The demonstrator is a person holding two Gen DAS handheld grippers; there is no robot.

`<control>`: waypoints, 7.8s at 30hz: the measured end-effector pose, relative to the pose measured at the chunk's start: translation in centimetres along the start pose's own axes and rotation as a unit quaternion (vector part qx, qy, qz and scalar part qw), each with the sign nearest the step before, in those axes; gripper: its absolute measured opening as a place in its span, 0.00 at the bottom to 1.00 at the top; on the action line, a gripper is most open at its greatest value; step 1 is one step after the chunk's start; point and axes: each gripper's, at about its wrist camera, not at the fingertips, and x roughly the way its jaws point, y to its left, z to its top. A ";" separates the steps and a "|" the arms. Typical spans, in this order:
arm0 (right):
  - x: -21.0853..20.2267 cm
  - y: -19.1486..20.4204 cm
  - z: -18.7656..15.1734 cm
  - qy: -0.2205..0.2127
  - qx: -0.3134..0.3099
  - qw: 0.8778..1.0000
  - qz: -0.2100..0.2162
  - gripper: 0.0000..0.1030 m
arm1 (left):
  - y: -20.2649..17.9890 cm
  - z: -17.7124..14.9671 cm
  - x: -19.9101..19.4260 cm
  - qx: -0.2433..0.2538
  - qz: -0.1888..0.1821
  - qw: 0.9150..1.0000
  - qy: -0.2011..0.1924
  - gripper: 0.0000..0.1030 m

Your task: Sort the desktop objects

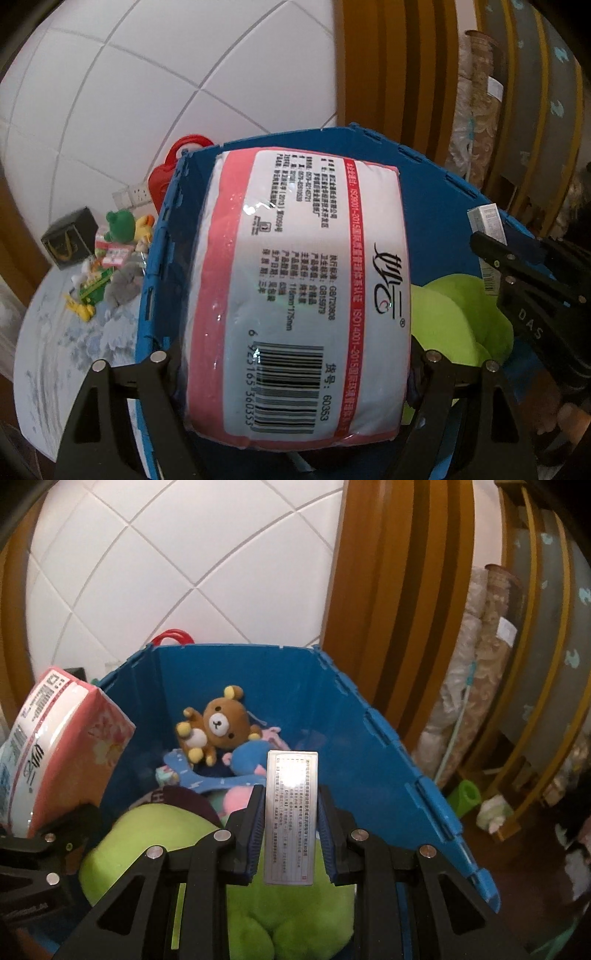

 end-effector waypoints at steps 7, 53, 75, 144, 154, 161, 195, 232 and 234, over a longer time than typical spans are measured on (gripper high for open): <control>-0.5 0.0 0.5 -0.011 0.002 1.000 0.007 0.75 | 0.6 -0.1 -0.1 -0.013 0.002 1.000 -0.001 0.88; -8.0 37.2 2.6 -0.048 -0.032 0.991 0.121 1.00 | 42.1 -13.4 -8.1 -0.105 0.096 0.990 -0.018 0.94; 14.1 41.2 -0.3 0.120 -0.005 0.984 0.129 0.71 | 45.9 -10.4 10.0 -0.091 0.054 0.991 0.084 0.92; 34.3 51.2 -4.2 0.252 -0.016 0.958 0.136 0.49 | 52.3 -15.9 27.2 -0.086 0.019 0.973 0.214 0.51; 35.2 53.8 -4.2 0.264 -0.095 0.943 0.181 0.53 | 52.1 -16.3 27.2 -0.085 0.032 0.973 0.211 0.48; 30.9 55.3 -6.1 0.278 -0.100 0.922 0.249 0.47 | 51.7 -16.3 27.3 -0.101 0.051 0.972 0.207 0.48; 29.6 52.5 -6.3 0.270 -0.061 0.948 0.157 0.01 | 47.8 -16.9 25.5 -0.082 0.017 0.975 0.208 0.37; 26.7 52.0 -8.6 0.257 -0.013 0.955 0.146 0.16 | 46.6 -16.5 24.4 -0.063 0.007 0.983 0.171 0.37; 25.6 51.4 -7.9 0.240 -0.012 0.959 0.148 0.16 | 46.3 -16.1 23.4 -0.062 0.002 0.985 0.160 0.37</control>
